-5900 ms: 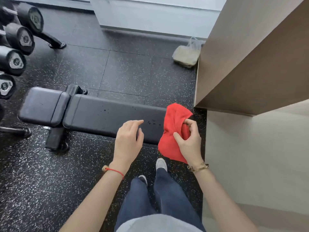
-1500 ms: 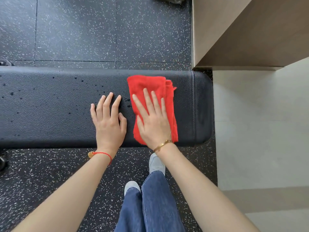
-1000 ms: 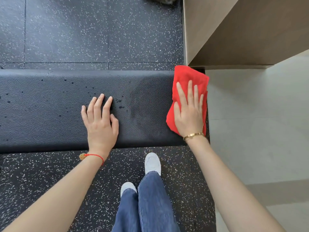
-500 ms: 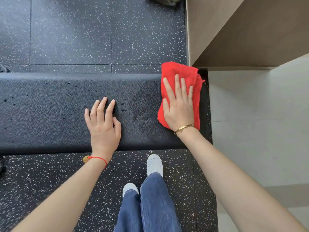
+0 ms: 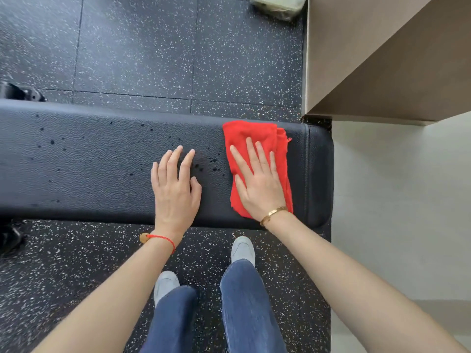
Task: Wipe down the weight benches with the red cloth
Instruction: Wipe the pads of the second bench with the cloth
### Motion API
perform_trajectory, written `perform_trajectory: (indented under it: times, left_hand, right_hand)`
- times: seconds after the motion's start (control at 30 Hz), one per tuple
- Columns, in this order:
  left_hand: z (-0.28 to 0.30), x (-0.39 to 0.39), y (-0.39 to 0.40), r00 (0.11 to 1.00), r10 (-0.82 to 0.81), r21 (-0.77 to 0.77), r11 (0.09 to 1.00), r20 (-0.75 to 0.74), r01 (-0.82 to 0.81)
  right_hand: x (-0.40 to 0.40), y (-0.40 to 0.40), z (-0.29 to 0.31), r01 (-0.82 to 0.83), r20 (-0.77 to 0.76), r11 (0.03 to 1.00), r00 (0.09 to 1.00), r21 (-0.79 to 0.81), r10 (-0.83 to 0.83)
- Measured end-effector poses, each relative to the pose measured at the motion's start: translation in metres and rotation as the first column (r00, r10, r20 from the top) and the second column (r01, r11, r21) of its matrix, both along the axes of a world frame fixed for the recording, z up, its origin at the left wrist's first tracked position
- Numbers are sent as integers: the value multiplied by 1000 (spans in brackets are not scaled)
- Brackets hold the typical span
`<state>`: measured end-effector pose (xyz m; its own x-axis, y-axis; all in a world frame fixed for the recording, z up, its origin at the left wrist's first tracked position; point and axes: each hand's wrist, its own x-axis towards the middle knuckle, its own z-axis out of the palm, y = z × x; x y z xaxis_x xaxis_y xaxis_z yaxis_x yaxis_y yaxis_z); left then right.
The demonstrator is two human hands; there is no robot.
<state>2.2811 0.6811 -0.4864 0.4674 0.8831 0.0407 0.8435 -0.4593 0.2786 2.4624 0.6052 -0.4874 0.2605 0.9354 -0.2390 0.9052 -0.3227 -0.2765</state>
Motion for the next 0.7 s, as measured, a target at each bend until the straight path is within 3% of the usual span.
perform_trajectory:
  times: [0.2, 0.37, 0.47, 0.7]
  left_hand:
    - [8, -46, 27, 1000, 16, 25, 1000, -10, -16]
    - [-2, -86, 54, 998, -7, 25, 1000, -64, 8]
    - [-13, -105, 66, 994, -43, 26, 999, -105, 46]
    - [-31, -117, 71, 994, -85, 107, 990, -65, 91]
  right_hand:
    - [-40, 64, -5, 124, 34, 991, 992, 43, -125]
    - [-86, 23, -5, -77, 30, 995, 997, 57, 76]
    - [-80, 1, -6, -95, 19, 994, 995, 54, 94]
    - [-94, 78, -6, 286, 35, 954, 956, 93, -290]
